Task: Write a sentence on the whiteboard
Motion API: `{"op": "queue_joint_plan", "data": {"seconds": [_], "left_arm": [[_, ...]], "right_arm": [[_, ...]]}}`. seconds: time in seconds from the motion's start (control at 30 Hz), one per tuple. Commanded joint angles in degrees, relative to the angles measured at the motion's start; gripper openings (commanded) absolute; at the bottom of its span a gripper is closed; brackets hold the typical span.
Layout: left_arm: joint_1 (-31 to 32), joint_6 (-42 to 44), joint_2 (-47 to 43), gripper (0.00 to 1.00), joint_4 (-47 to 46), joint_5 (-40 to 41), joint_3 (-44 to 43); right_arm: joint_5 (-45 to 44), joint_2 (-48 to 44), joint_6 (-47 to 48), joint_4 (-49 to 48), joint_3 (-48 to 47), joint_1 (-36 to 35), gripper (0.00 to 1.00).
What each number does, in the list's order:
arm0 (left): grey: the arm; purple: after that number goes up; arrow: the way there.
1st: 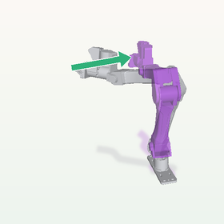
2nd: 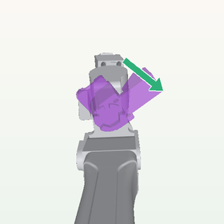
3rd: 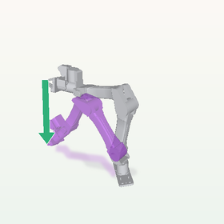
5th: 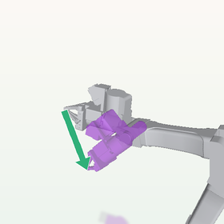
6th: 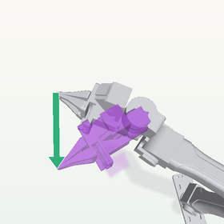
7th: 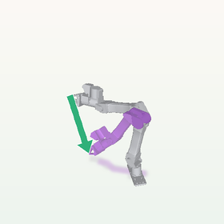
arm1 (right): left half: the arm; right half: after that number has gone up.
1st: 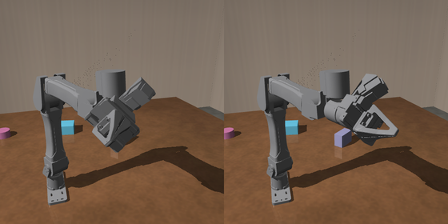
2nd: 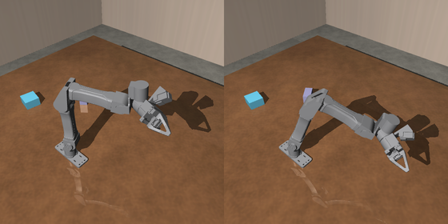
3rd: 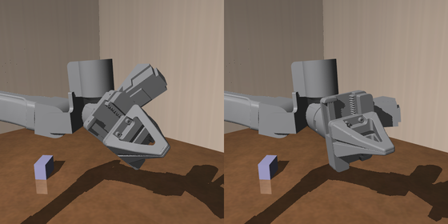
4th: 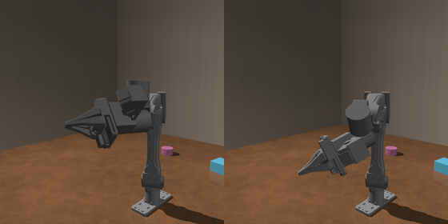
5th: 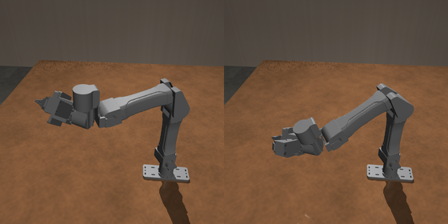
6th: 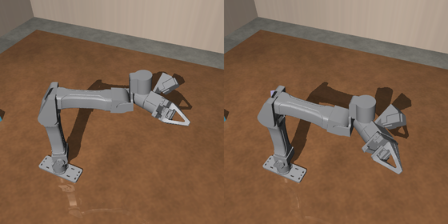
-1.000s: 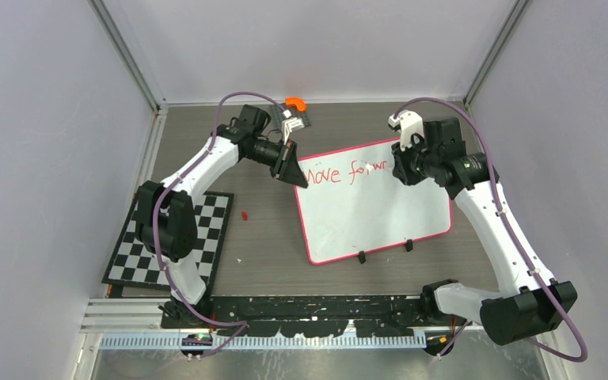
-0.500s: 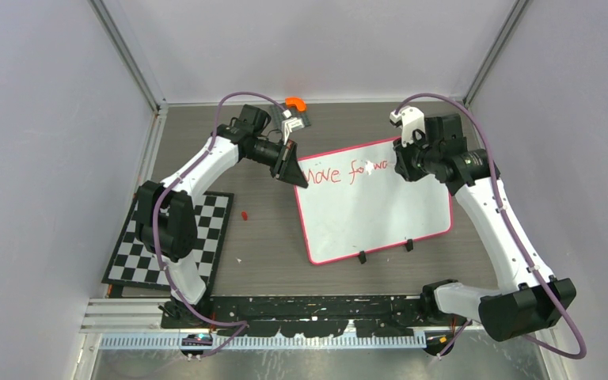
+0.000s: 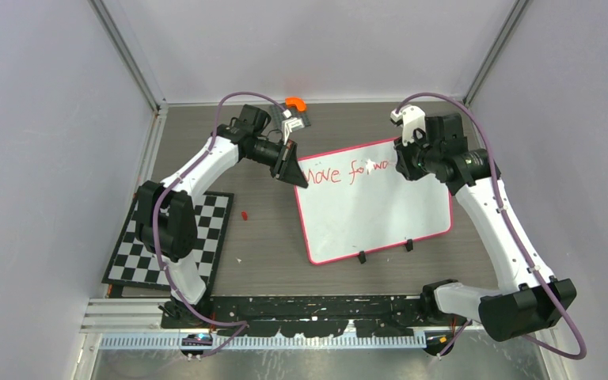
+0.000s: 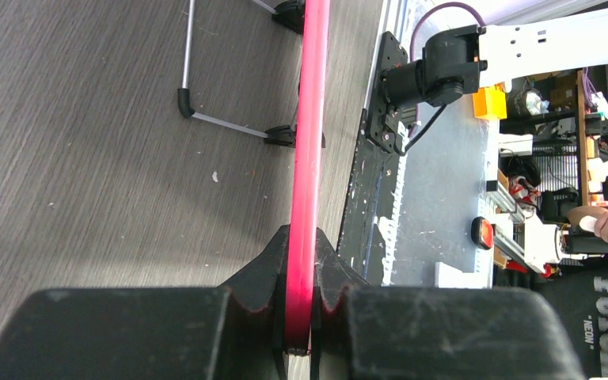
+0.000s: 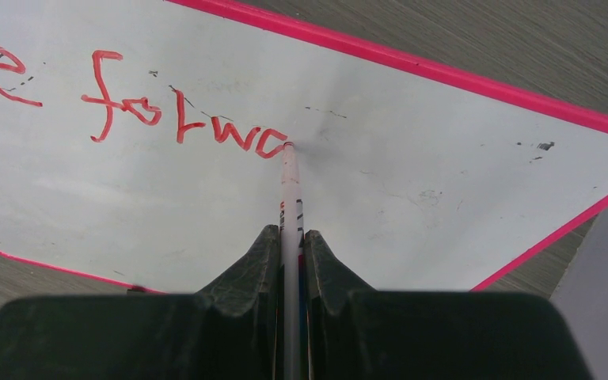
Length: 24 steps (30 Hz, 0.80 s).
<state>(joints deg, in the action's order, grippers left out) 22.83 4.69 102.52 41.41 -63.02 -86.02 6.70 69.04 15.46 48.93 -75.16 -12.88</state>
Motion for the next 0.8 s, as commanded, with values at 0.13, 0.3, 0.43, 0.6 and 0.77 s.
{"op": "queue_joint_plan", "data": {"seconds": [0.13, 0.3, 0.43, 0.6, 0.77], "left_arm": [[0.73, -0.36, 0.29, 0.00, -0.36, 2.03, -1.26], [0.73, -0.43, 0.39, 0.00, -0.32, 1.90, -1.52], [0.73, -0.26, 0.24, 0.00, -0.21, 2.03, -1.39], [0.77, -0.21, 0.30, 0.00, -0.25, 2.03, -1.42], [0.82, -0.28, 0.44, 0.00, -0.12, 1.95, -1.59]], "right_arm": [[-1.39, -0.64, -0.30, -2.77, -1.88, 0.41, 0.00], [-0.62, -0.34, -0.52, -2.56, -2.28, 0.45, 0.00], [0.06, -0.27, -0.47, -1.95, -1.13, 0.48, 0.00], [1.11, -1.51, -0.52, -1.17, 1.20, 0.42, 0.00], [0.87, -2.31, -0.18, -0.40, 1.40, 0.45, 0.00]]}}
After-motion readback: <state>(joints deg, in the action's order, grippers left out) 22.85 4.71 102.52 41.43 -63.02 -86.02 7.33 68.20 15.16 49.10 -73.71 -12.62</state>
